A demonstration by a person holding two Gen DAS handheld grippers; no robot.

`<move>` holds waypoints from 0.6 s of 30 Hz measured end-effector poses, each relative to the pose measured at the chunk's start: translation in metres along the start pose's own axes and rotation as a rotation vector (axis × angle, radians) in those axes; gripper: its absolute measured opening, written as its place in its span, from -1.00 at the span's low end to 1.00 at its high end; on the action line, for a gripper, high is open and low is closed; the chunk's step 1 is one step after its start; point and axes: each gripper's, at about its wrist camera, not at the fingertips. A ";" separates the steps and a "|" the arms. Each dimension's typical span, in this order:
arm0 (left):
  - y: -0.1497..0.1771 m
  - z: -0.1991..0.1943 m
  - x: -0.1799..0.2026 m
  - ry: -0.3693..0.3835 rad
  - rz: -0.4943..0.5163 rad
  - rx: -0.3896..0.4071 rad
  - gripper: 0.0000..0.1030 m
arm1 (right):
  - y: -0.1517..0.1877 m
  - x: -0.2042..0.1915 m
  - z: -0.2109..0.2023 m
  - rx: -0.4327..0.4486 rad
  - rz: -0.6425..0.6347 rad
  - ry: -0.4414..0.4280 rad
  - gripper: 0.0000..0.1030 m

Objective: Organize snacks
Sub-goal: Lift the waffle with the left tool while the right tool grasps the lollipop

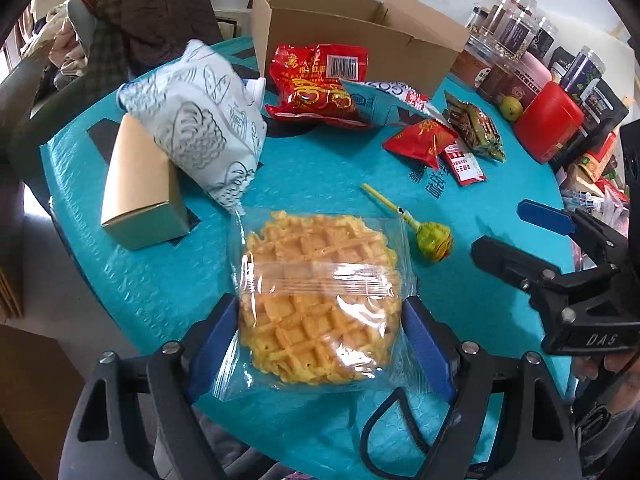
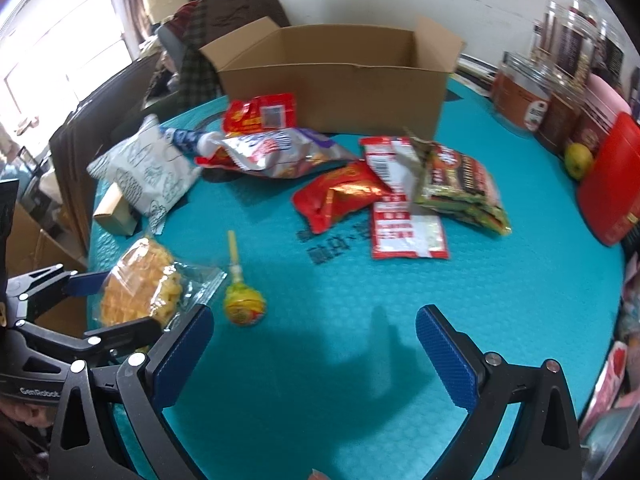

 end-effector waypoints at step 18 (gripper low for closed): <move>-0.002 0.023 0.009 -0.107 0.061 -0.018 1.00 | -0.010 -0.017 0.040 -0.052 -0.068 -0.118 0.28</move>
Point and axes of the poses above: each gripper's, at about its wrist camera, not at the fingertips, and z roughly the way its jaws point, x to its right, y to its underside
